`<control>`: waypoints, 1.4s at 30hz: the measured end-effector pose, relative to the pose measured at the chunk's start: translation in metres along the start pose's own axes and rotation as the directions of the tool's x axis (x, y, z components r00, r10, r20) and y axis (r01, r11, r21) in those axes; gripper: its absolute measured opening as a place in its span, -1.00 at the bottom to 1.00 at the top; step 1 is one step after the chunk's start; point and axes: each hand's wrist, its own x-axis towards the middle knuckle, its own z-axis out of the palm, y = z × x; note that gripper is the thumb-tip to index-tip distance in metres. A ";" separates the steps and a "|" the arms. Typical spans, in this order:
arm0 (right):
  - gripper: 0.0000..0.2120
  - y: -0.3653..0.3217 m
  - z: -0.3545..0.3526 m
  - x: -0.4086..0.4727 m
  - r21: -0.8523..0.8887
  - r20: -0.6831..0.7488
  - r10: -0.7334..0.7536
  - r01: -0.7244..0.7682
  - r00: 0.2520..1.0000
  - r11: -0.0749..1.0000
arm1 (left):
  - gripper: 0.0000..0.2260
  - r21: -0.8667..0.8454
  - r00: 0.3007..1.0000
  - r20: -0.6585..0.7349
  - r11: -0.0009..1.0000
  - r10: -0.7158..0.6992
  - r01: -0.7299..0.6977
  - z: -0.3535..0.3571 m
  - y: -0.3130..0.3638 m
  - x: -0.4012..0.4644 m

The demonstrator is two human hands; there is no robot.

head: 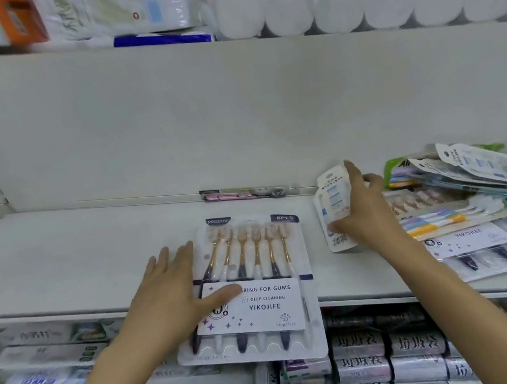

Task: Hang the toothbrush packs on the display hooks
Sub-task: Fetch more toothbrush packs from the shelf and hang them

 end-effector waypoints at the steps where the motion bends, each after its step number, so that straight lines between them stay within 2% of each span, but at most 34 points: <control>1: 0.11 -0.002 0.000 -0.002 0.053 -0.020 -0.002 0.003 1.000 0.999 | 0.07 -0.044 1.000 0.001 0.999 0.009 -0.009 0.000 0.000 0.001; 3: -0.06 -0.005 -0.002 -0.005 0.180 -0.068 -0.020 0.032 0.998 0.983 | 0.03 -0.180 1.000 -0.014 0.983 0.020 -0.023 0.002 0.003 0.002; 6: -0.52 -0.004 -0.005 -0.013 0.387 -0.091 -0.036 0.068 0.995 0.920 | 0.10 -0.421 0.998 -0.065 0.906 0.008 -0.034 0.003 0.004 0.005; 7: -0.62 -0.003 -0.006 -0.016 0.434 -0.077 -0.030 0.060 0.997 0.899 | 0.14 -0.482 0.996 -0.089 0.875 -0.009 -0.036 0.004 0.003 0.005; 11: -0.82 -0.006 -0.006 -0.032 0.559 -0.043 -0.011 0.033 0.999 0.829 | 0.21 -0.684 0.991 -0.104 0.730 -0.081 -0.012 0.003 0.004 0.001; 13: -0.90 -0.010 -0.005 -0.039 0.589 -0.019 -0.008 0.018 1.000 0.808 | 0.16 -0.748 0.985 -0.122 0.663 -0.121 -0.011 0.002 0.002 -0.003; 15: -0.86 -0.017 -0.003 -0.046 0.651 0.022 -0.017 -0.002 1.000 0.759 | -0.06 -0.808 0.978 -0.137 0.588 -0.155 -0.020 -0.002 -0.003 -0.010; 17: -0.71 -0.029 -0.001 -0.055 0.751 0.099 -0.064 -0.032 0.993 0.660 | -0.35 -0.870 0.973 -0.145 0.491 -0.180 -0.038 -0.006 -0.011 -0.019; 18: -0.66 -0.036 0.000 -0.059 0.784 0.128 -0.098 -0.040 0.987 0.619 | -0.42 -0.898 0.971 -0.140 0.437 -0.195 -0.042 -0.009 -0.014 -0.024; 21: -0.67 -0.053 0.014 -0.066 0.827 0.172 -0.215 -0.023 0.961 0.562 | -0.43 -0.939 0.957 -0.153 0.339 -0.245 -0.063 -0.015 -0.034 -0.037; 23: -0.73 -0.065 0.028 -0.070 0.791 0.170 -0.284 0.040 0.944 0.610 | -0.43 -0.952 0.948 -0.163 0.295 -0.275 -0.079 -0.021 -0.048 -0.047; 26: -0.41 -0.094 0.049 -0.081 0.723 0.202 -0.321 0.081 0.925 0.686 | -0.44 -0.957 0.931 -0.175 0.279 -0.320 -0.084 -0.030 -0.070 -0.068; 28: -0.31 -0.116 0.065 -0.088 0.691 0.232 -0.339 0.091 0.912 0.717 | -0.37 -0.956 0.922 -0.184 0.280 -0.340 -0.088 -0.037 -0.090 -0.082; 31: -0.39 -0.152 0.095 -0.102 0.714 0.264 -0.391 0.094 0.881 0.694 | -0.33 -0.956 0.909 -0.211 0.271 -0.360 -0.115 -0.048 -0.123 -0.106; 34: -0.55 -0.190 0.130 -0.121 0.786 0.310 -0.474 0.058 0.824 0.615 | -0.30 -0.950 0.882 -0.257 0.270 -0.395 -0.156 -0.062 -0.163 -0.133; 37: -0.72 -0.231 0.167 -0.143 0.801 0.315 -0.533 0.081 0.785 0.593 | -0.32 -0.939 0.860 -0.299 0.288 -0.413 -0.188 -0.077 -0.210 -0.163; 42: -0.63 -0.312 0.213 -0.193 0.844 0.326 -0.538 0.017 0.777 0.536 | -0.34 -0.938 0.808 -0.318 0.289 -0.496 -0.192 -0.109 -0.291 -0.220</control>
